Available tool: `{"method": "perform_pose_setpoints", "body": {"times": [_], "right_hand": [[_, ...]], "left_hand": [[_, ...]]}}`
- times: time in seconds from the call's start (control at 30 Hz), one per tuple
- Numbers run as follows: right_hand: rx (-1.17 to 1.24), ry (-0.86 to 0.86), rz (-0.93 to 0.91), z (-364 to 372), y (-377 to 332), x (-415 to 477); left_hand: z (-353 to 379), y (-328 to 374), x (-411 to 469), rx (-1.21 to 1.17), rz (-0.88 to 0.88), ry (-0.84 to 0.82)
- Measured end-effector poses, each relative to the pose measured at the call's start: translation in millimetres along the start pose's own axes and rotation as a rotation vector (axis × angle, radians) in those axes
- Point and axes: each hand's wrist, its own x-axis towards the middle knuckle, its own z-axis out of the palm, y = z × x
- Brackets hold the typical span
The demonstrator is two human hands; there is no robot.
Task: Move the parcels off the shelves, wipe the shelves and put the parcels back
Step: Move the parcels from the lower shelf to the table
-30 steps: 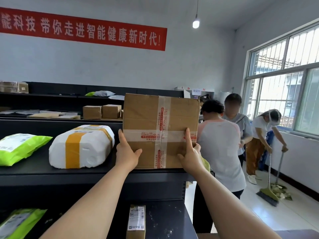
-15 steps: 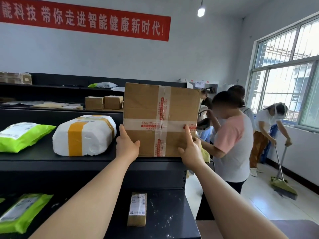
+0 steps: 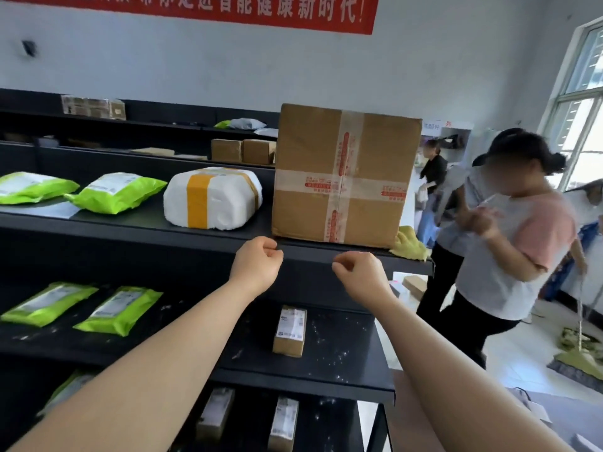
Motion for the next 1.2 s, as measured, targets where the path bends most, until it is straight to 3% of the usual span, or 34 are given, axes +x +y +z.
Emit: {"method": "perform_pose_setpoints", "body": {"times": [0.37, 0.73, 1.2], "right_hand": [[0.097, -0.280, -0.019, 90.0, -18.2, -39.6], [0.104, -0.537, -0.041, 212.0, -80.1, -52.5], [0.148, -0.590, -0.018, 385.5, -222.0, -41.2]], "left_hand": [[-48.1, -103.2, -52.2, 0.134, -0.225, 0.035], [-130.6, -200.1, -71.8, 0.010, -0.453, 0.150], [-303.1, -333.4, -20.6, 0.042, -0.565, 0.204]]}}
